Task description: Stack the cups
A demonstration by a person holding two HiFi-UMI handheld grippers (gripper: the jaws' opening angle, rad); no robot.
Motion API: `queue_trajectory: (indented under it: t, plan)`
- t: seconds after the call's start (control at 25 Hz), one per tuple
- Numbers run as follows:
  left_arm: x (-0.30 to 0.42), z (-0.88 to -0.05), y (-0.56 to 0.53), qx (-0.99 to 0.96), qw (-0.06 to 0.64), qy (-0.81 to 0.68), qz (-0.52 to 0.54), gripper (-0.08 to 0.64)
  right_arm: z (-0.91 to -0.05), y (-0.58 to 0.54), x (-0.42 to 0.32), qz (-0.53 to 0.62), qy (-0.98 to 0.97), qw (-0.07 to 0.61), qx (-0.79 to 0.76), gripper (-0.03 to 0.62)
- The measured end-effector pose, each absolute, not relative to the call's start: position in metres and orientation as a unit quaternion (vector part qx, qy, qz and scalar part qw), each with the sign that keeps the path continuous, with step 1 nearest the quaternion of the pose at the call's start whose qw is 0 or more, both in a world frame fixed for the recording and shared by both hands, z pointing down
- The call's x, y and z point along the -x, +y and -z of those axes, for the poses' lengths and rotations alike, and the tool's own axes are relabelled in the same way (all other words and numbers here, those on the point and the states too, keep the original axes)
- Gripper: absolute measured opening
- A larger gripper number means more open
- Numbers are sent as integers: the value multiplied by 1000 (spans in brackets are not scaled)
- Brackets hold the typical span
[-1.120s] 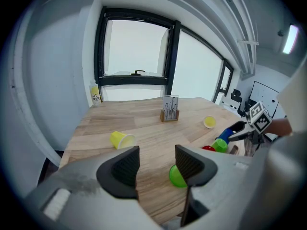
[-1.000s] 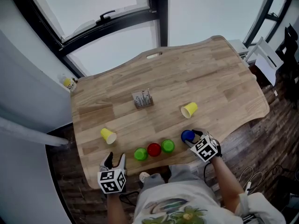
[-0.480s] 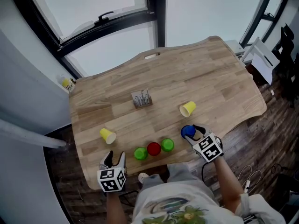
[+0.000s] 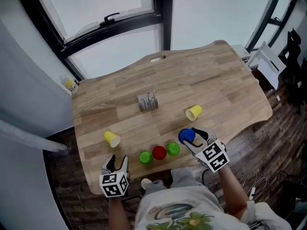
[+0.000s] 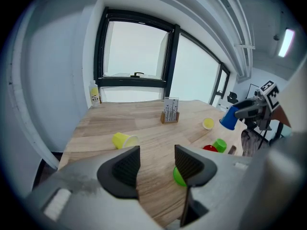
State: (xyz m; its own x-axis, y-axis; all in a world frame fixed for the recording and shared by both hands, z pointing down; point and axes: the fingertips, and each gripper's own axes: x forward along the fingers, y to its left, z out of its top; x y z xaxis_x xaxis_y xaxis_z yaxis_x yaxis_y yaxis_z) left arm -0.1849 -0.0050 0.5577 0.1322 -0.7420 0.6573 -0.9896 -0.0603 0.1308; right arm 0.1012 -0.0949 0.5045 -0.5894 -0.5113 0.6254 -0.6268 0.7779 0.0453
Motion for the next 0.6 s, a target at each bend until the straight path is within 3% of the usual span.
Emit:
queue_trajectory:
  t: [0.6]
  plan:
    - [217, -559, 17, -680, 294, -640, -203, 238, -494, -59, -7, -69, -919, 315, -226, 235]
